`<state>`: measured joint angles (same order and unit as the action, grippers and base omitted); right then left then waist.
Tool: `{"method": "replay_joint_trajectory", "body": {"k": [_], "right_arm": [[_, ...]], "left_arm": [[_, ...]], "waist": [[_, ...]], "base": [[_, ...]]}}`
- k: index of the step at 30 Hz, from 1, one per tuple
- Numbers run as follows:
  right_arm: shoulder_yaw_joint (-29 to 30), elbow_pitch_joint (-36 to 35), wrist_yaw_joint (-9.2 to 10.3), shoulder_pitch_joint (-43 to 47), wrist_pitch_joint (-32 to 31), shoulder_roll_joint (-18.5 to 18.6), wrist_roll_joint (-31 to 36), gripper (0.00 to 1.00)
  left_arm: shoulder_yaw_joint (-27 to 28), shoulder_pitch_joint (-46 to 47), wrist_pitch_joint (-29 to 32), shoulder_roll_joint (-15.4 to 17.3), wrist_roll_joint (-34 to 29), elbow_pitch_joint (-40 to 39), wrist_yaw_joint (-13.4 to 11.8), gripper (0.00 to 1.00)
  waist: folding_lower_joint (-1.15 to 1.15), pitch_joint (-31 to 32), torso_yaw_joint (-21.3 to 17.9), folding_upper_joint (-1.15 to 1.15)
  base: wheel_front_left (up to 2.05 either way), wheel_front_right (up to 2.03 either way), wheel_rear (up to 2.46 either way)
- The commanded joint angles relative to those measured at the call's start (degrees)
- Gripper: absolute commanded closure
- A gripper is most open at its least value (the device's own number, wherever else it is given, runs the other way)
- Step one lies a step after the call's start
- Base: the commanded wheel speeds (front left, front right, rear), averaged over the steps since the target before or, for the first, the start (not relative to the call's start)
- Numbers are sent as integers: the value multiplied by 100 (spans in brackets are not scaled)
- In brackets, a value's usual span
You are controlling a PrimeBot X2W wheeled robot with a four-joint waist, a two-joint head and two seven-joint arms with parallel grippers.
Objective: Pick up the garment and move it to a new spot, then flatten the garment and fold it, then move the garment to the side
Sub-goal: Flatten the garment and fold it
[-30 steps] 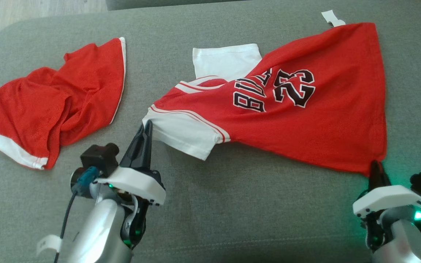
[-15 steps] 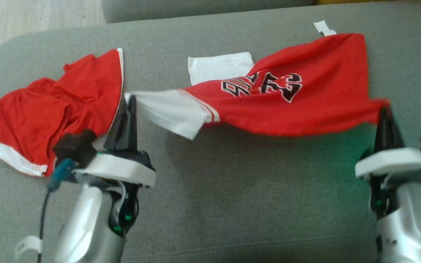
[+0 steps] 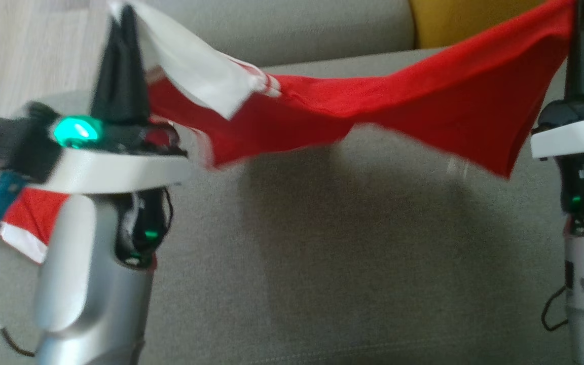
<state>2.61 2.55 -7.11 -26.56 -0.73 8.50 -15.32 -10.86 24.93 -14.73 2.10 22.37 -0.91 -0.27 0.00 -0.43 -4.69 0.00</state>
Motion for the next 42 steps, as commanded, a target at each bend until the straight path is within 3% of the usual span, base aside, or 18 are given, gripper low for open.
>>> {"method": "replay_joint_trajectory", "body": {"k": [1, 13, 19, 23, 27, 35, 38, 42], "right_arm": [[-143, -303, -37, -249, -87, 75, -18, 100], [36, -1906, -37, 79, -1393, -245, 49, 100], [198, -1904, -37, -125, -1898, -436, 190, 100], [119, -1345, -37, -778, -1989, -469, 255, 100], [169, -269, -37, -1973, -1711, -406, 428, 100], [453, 2175, -37, -4718, -161, -209, 675, 100], [430, 2845, -37, -5197, 429, -138, 683, 100], [265, 3631, -37, -5202, 887, -80, 464, 100]], "left_arm": [[249, 360, -21, 83, 59, -302, -33, 100], [448, 524, 669, 352, -52, -1782, -402, 100], [336, 1037, 1102, 565, -111, -1482, -296, 100], [270, 1810, 1348, 734, -92, -741, -79, 100], [279, 3028, 1293, 988, -225, 303, 186, 100], [291, 5434, 425, 1012, -445, 2282, 395, 100], [240, 5781, 180, 932, -479, 2754, 448, 100], [149, 5727, 23, 853, -543, 3112, 514, 100]], "waist": [[0, 143, -58, 0], [0, 362, -193, 0], [0, 51, -265, 0], [0, -541, -334, 0], [0, -1308, -367, 0], [0, -2184, -211, 0], [0, -2267, -123, 0], [0, -2343, -10, 0]], "base": [[0, 0, 0], [0, 0, 0], [0, 0, 0], [0, 0, 0], [0, 0, 0], [0, 0, 0], [0, 0, 0], [0, 0, 0]]}}
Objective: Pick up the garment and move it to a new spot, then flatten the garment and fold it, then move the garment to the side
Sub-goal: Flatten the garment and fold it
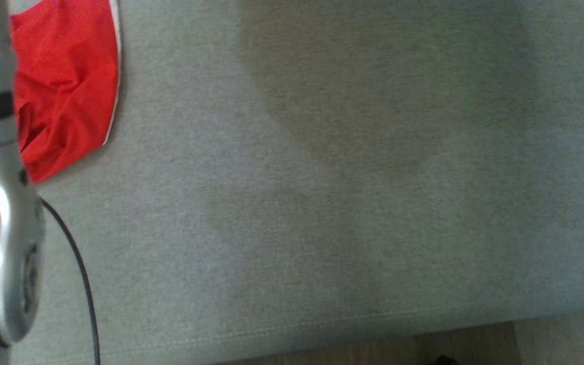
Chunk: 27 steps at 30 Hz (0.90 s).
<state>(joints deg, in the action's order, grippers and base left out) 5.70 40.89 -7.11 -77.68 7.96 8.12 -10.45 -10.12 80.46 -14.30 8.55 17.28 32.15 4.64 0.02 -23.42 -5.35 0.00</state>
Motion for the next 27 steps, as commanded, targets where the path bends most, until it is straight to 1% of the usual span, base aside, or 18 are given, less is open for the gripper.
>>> {"method": "replay_joint_trajectory", "body": {"k": [1, 4, 7, 12, 15, 20, 22, 27], "right_arm": [[-111, -25, -37, -11, 82, -18, -82, 100], [-333, 444, -37, 337, 215, 37, -311, 100], [-560, 807, -37, 727, 266, 105, -566, 100], [-1220, 1212, -37, 1420, 60, 330, -964, 100], [-1633, 1286, -37, 1858, -102, 550, -1229, 100], [-2379, 1224, -37, 2549, -427, 1004, -1571, 100], [-2694, 1158, -37, 2823, -624, 1181, -1708, 100], [-3406, 948, -37, 3446, -1070, 1681, -2020, 100]], "left_arm": [[58, 91, -37, 186, -45, -142, 36, 100], [-45, -288, -62, 142, -116, -37, 87, 100], [-81, -817, -67, 145, -192, -154, 136, 100], [-164, -1991, -68, 250, -371, -364, 201, 100], [-292, -2753, -69, 336, -423, -405, 239, 100], [-549, -3884, -69, 561, -320, -340, 274, 100], [-707, -4270, -69, 661, -247, -309, 279, 100], [-1314, -4963, -44, 915, 88, -347, 283, 100]], "waist": [[-2, -66, 81, 0], [-2, -83, 156, 0], [-2, -54, 222, 0], [-2, 198, 342, 0], [-2, 464, 402, 0], [-2, 903, 436, 0], [-2, 1076, 440, 0], [-2, 1429, 475, 0]], "base": [[0, 0, 0], [0, 0, 0], [0, 0, 0], [0, 0, 0], [0, 0, 0], [0, 0, 0], [0, 0, 0], [0, 0, 0]]}}
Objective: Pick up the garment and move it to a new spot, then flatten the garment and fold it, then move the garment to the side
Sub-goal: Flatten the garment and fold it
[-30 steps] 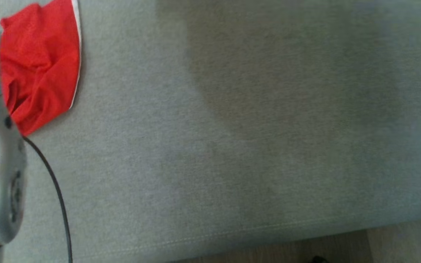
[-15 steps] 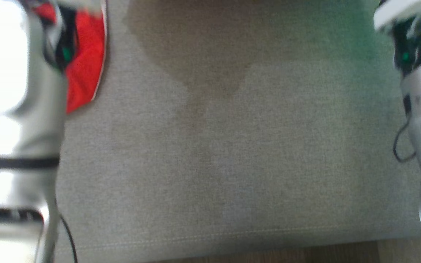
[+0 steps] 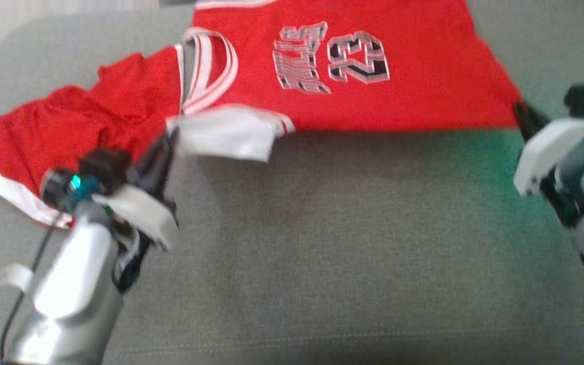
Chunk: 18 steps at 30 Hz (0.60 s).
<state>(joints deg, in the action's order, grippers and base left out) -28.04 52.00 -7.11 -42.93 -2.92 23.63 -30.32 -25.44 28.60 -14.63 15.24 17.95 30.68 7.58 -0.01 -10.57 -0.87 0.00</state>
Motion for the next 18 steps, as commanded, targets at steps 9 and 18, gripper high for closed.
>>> {"method": "replay_joint_trajectory", "body": {"k": [9, 18], "right_arm": [[-759, -558, -37, 623, -478, 777, -561, 100], [-1082, -784, -37, 999, -1086, 1119, -1018, 100]], "left_arm": [[-671, -582, 483, 803, 744, -946, -10, 100], [-1528, -1042, 1269, 1620, 1592, -1966, -9, 100]], "waist": [[1, 458, 50, 0], [1, 713, 33, 0]], "base": [[0, 0, 0], [0, 0, 0]]}}
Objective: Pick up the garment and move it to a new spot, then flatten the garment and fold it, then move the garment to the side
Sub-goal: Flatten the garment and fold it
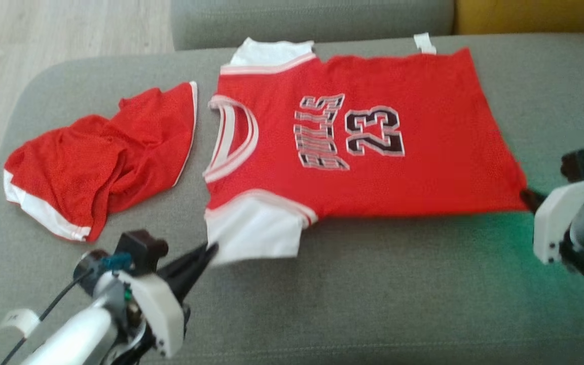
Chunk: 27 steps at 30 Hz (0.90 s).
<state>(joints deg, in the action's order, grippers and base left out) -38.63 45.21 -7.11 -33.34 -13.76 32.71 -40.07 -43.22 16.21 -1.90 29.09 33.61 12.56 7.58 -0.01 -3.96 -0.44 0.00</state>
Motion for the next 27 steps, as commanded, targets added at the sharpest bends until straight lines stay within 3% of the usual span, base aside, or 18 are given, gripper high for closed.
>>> {"method": "replay_joint_trajectory", "body": {"k": [1, 14, 20, 27], "right_arm": [[-71, -146, -37, 99, -139, 249, -112, 100], [-284, -1095, -37, 873, -2116, 885, -1040, 100], [102, -1519, -37, 1020, -2413, 933, -1088, 100], [681, -1717, -37, 875, -2509, 796, -769, 100]], "left_arm": [[174, 153, 90, 345, 112, -273, -9, 100], [-396, -365, 1348, 1466, 871, -1711, -39, 100], [-295, -267, 1394, 1559, 756, -1983, -252, 100], [-80, 160, 1231, 1413, 609, -1968, -375, 100]], "waist": [[1, 97, -19, 0], [1, 506, -157, 0], [1, 451, -227, 0], [1, 147, -270, 0]], "base": [[0, 0, 0], [0, 0, 0], [0, 0, 0], [0, 0, 0]]}}
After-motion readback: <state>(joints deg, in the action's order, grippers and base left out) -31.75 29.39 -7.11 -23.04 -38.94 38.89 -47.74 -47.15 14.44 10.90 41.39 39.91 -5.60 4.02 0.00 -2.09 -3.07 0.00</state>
